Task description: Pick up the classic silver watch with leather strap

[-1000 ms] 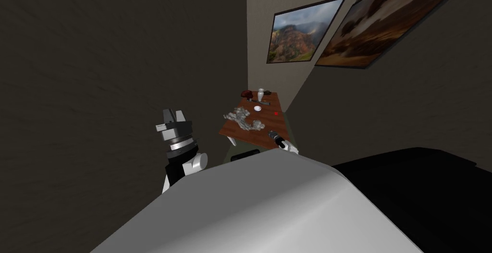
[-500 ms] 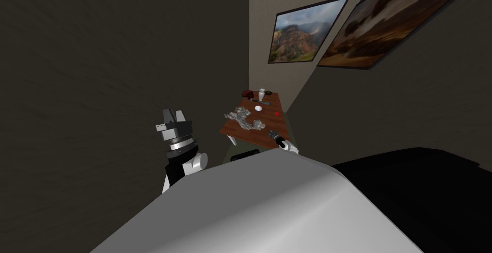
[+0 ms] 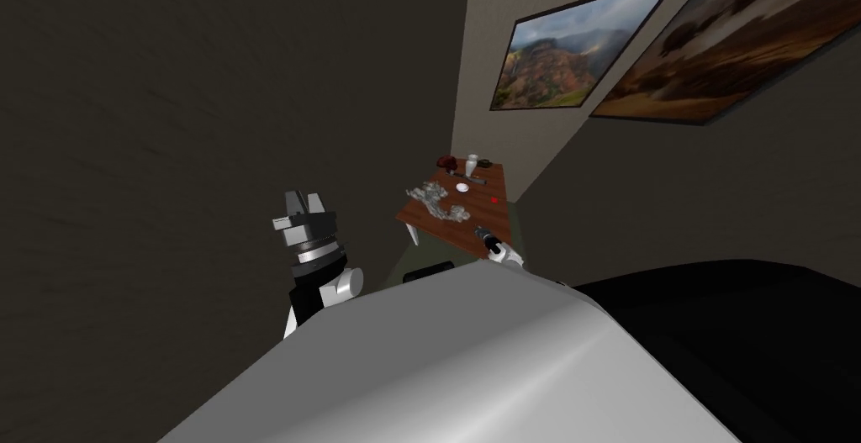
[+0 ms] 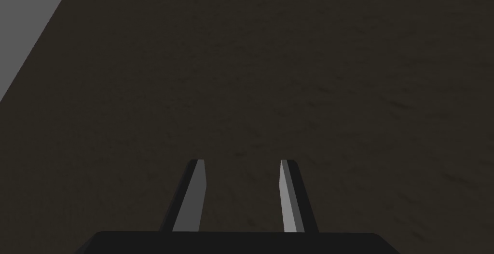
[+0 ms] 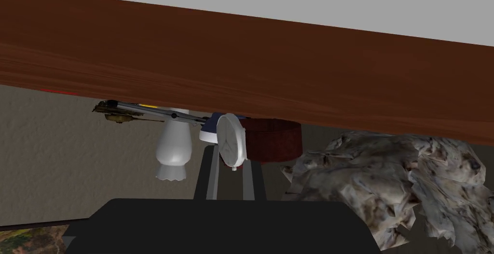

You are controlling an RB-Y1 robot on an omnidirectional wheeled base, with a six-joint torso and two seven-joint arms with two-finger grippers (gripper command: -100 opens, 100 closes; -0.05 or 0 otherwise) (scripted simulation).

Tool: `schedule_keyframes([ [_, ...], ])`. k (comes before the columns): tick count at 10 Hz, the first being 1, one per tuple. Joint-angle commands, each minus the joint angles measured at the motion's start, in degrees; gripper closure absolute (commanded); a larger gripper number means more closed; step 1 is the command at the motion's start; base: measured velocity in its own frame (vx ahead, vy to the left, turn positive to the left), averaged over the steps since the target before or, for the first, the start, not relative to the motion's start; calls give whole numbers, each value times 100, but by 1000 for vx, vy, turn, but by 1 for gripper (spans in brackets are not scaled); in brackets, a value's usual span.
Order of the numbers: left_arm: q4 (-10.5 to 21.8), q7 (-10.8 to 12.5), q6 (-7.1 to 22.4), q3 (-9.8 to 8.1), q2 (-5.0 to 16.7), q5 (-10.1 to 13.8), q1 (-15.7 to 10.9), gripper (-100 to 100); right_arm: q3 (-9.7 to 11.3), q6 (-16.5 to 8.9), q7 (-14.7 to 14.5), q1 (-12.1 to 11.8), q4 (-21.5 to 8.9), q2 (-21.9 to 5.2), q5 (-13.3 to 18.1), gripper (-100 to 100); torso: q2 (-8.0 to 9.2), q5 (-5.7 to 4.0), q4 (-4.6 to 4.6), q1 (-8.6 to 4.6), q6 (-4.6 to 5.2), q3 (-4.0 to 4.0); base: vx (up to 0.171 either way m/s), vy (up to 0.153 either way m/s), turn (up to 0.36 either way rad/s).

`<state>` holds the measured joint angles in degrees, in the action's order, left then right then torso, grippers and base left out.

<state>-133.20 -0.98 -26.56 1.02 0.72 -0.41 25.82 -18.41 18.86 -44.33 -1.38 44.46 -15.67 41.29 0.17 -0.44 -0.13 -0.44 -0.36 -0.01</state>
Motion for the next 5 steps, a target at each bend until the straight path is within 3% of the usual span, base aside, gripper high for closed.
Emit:
schedule_keyframes([
  [1,0,0,0,0,0,0,0,0,-228,-79,-11,135,-160,-28,-25,100,0,0,0,0,0,0,-166,4,289],
  [3,0,0,0,0,0,0,0,0,-525,-163,-45,306,-364,-44,-57,100,6,-1,0,15,-4,3,-175,26,335],
  [4,0,0,0,0,0,0,0,0,-488,-77,-94,256,-358,-26,-56,100,2,0,1,19,-8,2,-68,12,73],
  [5,0,0,0,-1,0,0,2,0,-501,-85,-100,268,-367,-20,-58,0,-23,2,-5,11,3,-12,-13,4,-14],
])
